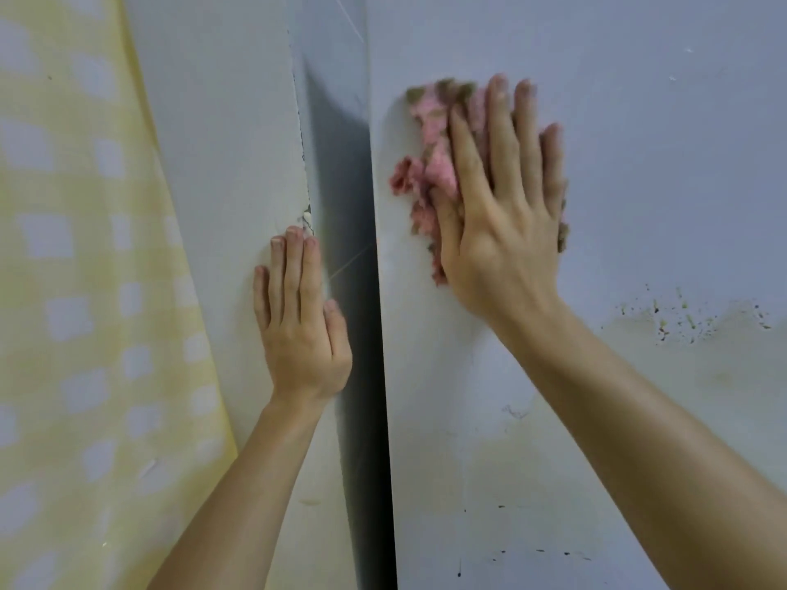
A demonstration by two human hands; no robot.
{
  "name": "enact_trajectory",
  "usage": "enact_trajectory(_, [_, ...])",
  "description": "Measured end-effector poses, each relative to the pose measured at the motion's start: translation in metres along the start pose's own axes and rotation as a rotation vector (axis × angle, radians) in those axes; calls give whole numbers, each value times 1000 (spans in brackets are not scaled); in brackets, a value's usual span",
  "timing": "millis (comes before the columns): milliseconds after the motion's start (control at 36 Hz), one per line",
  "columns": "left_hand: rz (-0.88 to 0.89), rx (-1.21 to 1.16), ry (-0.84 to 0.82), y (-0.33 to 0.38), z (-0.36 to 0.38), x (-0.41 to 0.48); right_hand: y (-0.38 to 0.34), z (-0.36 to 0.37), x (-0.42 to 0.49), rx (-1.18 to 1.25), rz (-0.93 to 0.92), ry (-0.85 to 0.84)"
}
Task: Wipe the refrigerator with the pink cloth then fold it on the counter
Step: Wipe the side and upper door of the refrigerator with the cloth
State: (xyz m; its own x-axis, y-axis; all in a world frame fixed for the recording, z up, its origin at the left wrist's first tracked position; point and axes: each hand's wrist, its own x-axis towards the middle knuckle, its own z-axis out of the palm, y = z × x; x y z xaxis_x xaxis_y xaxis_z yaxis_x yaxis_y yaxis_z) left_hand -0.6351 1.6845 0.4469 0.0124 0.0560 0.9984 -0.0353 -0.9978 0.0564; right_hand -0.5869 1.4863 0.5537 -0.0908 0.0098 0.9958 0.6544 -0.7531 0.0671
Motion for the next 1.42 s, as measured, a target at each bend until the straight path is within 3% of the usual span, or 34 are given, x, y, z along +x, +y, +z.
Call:
enact_trajectory(111, [4,1,9,1,1,1,-16,9,16,14,69,35])
enact_trajectory(194, [1,-2,11,1,2,0,-12,7,10,38,-52,1])
enact_trajectory(361, [12,0,29,1,2,-1,-3,-13,-64,268,-372,-270])
enact_trajectory(472, [7,2,11,0,1,-1,12,-28,-112,282,-506,-444])
enact_trajectory(556, [12,2,12,1,0,0,18,-35,-103,322,-470,-383])
enact_trajectory(694, [6,1,22,1,1,0,42,-36,-40,262,-205,-19])
enact_trajectory(806, [2,4,24,2,2,0,57,-24,8,178,-117,93])
enact_trajectory(972, [10,-4,44,1,4,-1,24,-11,-9,138,-110,15])
enact_trajectory(1222, [-38,-38,32,8,3,-1,23,-42,-180,104,-414,-349])
enact_trajectory(1306, [-61,-52,10,18,2,-1,36,-50,-185,94,-475,-380])
enact_trajectory(1417, [15,-142,-31,42,2,1,43,-48,-152,99,-379,-313])
